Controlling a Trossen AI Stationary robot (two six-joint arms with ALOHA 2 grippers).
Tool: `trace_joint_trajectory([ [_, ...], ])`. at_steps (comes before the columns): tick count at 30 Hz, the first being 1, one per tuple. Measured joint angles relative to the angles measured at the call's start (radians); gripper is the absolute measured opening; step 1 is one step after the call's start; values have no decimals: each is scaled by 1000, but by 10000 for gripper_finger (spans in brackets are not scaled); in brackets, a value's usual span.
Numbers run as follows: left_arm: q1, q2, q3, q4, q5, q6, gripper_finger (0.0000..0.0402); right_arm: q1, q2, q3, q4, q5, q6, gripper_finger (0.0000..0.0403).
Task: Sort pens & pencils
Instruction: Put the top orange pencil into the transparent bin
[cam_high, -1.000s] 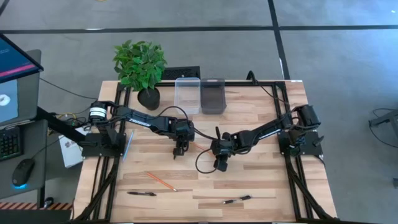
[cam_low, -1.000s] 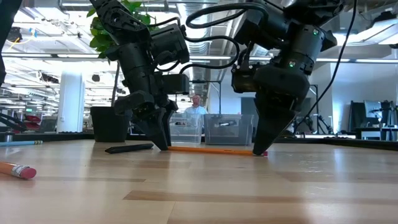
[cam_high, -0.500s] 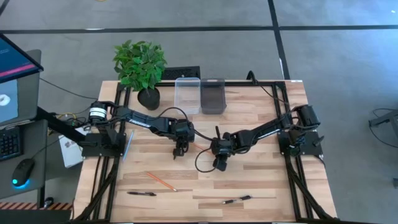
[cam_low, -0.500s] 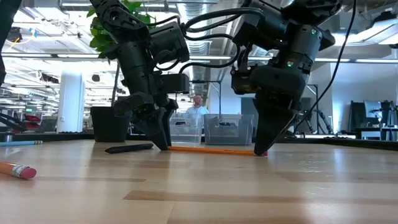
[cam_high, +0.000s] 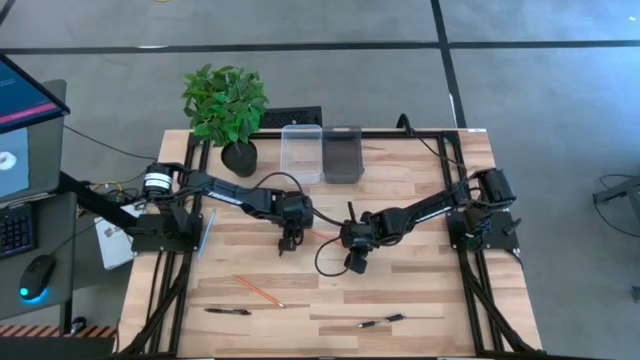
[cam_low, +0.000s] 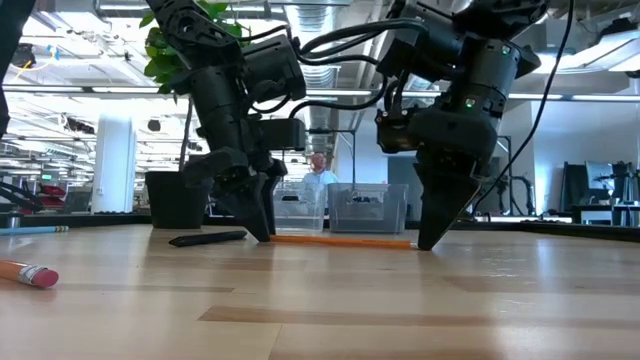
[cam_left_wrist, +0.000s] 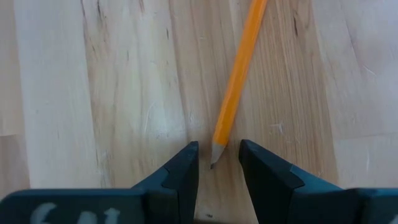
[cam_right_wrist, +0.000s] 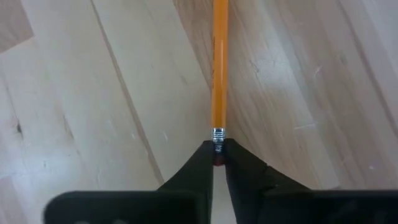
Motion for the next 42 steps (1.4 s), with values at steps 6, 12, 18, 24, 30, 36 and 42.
trace_joint_trajectory([
  [6,2,2,27,-9,17,19,112,0,-2,0,-2,-1,-4,24],
  [12,2,2,29,-12,18,28,112,-4,-2,0,-2,-7,-6,31],
  [18,1,2,30,-13,10,50,112,-12,-2,0,0,-14,-29,24],
  [24,2,2,30,-12,24,70,94,-12,-2,0,1,-11,-32,32],
  [30,1,2,30,-12,40,53,26,-12,-2,0,1,-7,-33,24],
  [36,0,1,30,-13,60,50,19,-12,-2,0,2,-7,-28,27],
  [42,0,61,44,-6,67,23,59,-12,-2,0,3,-6,-28,24],
])
